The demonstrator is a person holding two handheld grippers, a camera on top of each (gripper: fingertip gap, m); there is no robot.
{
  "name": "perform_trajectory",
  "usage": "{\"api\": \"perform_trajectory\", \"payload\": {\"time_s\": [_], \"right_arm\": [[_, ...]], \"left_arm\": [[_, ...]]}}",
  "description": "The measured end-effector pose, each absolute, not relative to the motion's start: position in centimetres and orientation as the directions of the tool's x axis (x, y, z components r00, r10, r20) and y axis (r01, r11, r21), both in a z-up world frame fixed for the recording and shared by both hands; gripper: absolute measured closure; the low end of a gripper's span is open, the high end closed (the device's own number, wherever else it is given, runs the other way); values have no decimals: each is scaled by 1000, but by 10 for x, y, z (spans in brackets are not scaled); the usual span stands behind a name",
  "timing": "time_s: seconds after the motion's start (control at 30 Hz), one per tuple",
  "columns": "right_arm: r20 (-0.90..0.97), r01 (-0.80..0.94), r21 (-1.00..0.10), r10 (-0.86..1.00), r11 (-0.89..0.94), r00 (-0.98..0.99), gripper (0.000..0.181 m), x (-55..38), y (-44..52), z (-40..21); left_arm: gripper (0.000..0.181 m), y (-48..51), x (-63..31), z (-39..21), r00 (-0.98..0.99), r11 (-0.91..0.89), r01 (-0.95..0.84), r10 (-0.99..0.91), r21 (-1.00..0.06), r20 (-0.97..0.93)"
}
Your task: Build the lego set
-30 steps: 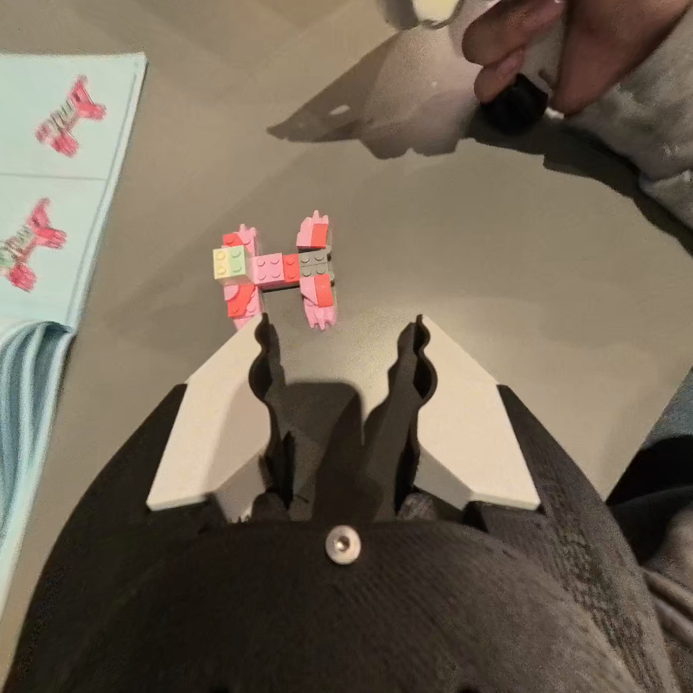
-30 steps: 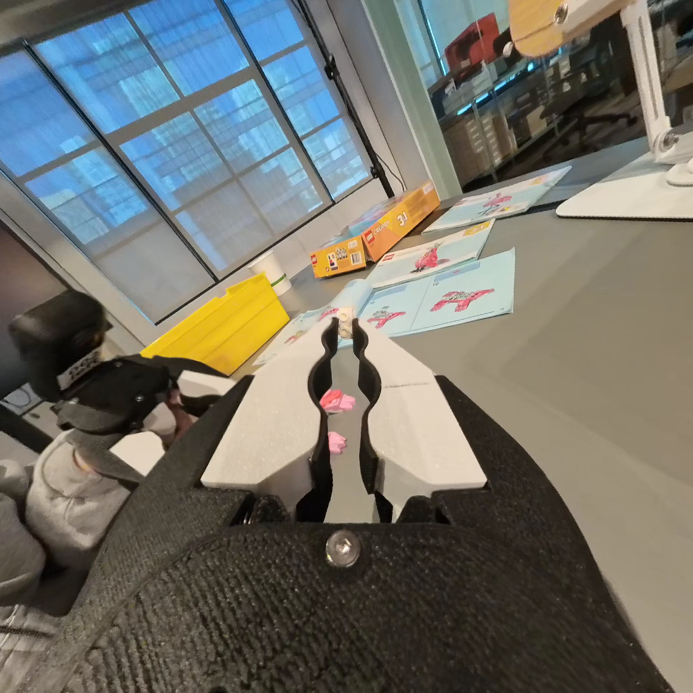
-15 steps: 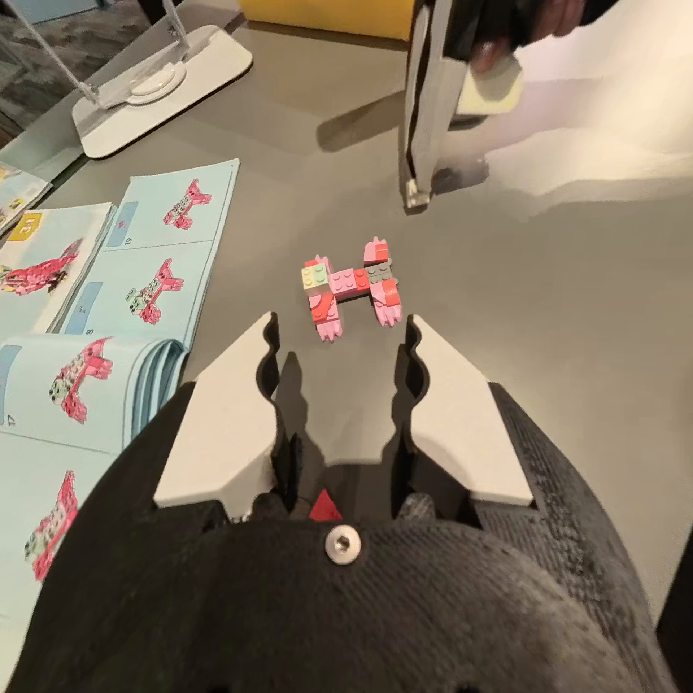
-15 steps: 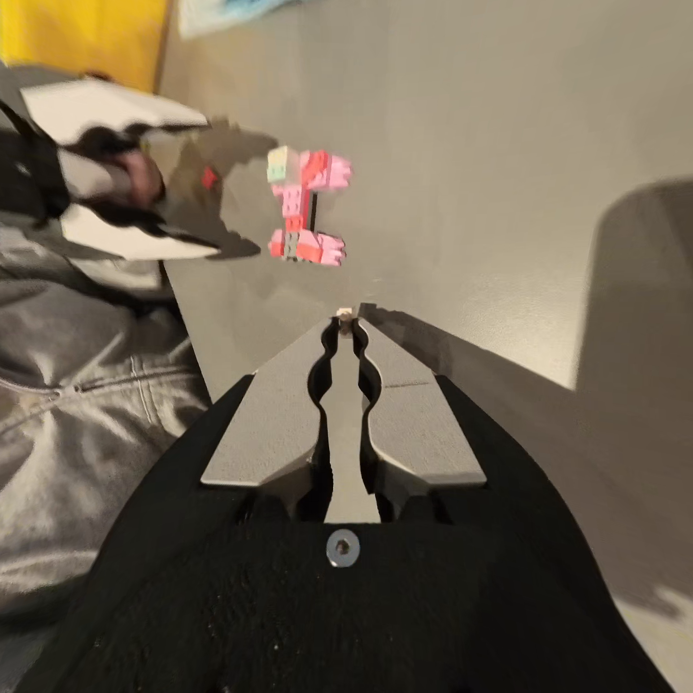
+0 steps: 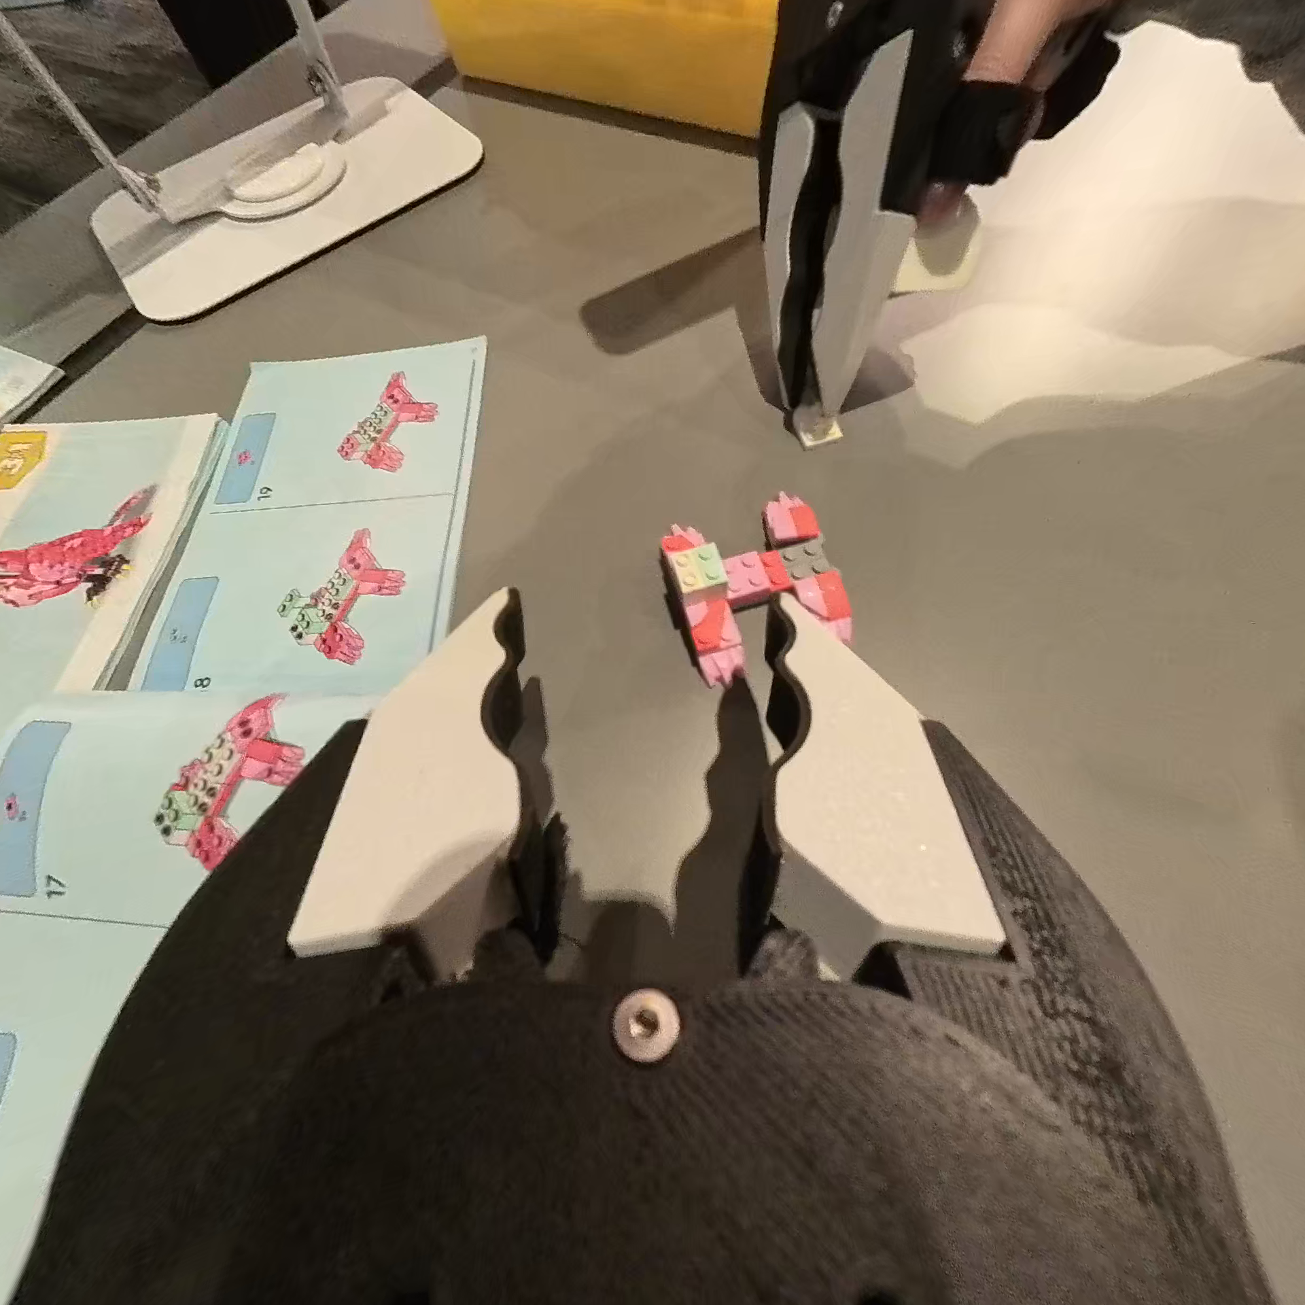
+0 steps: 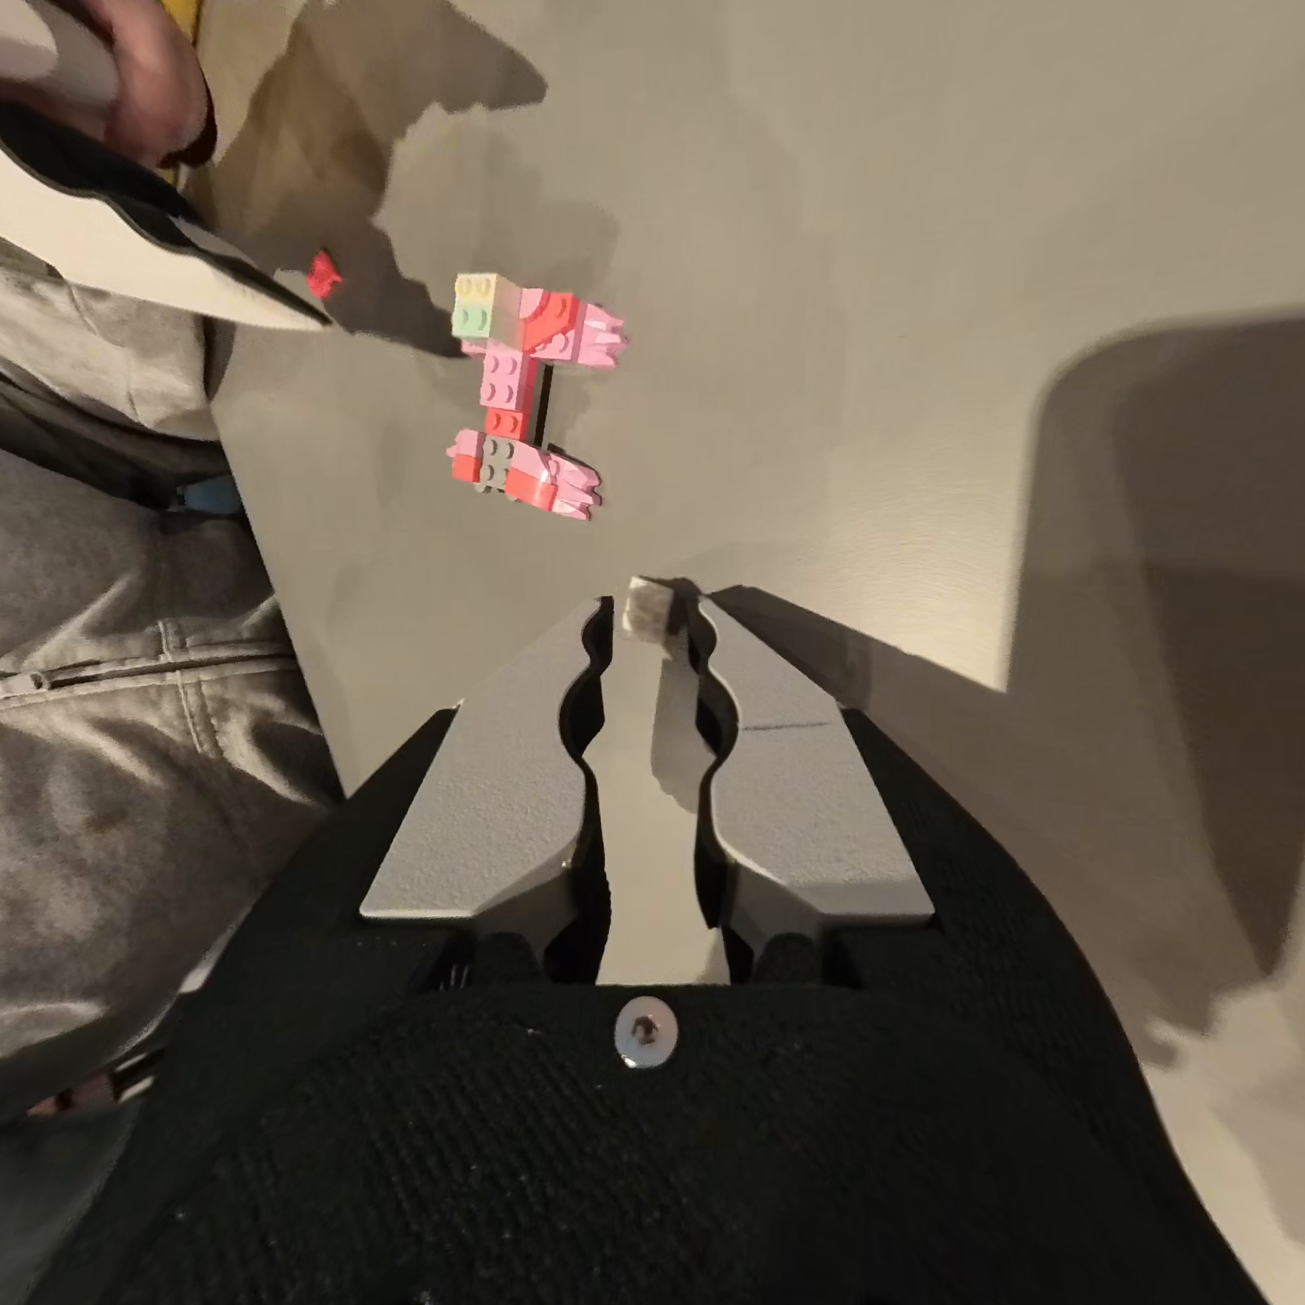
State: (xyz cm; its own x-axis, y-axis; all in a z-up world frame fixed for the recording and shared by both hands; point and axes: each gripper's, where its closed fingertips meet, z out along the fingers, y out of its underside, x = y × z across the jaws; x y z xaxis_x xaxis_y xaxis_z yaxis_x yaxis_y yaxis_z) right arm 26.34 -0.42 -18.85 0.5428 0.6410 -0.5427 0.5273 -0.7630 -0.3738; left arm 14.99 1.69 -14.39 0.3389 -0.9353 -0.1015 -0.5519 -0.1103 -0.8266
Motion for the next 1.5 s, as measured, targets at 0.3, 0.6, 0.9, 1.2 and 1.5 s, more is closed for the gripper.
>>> {"api": "perform_trajectory", "payload": {"time_s": [0.3,0.6,0.9,1.2,1.5], "right_arm": [[-120,497,-734,809,-463,576,144,277,47,-163],[392,327,-916,338,233,856,172,308,77,-85],[491,424,-867,302,263,817,179,302,72,-89],[496,437,-865,295,246,817,179,301,71,-92],[460,406,-885,305,226,834,181,305,73,-93]], "left_arm": [[114,39,147,-117,505,-25,-314,-851,-949,-144],[128,22,147,-114,454,191,-402,-808,-896,-376],[132,5,161,-122,375,267,-454,-808,-850,-455],[135,13,155,-117,422,231,-431,-803,-873,-421],[137,7,160,-122,389,226,-426,-828,-876,-403]]}}
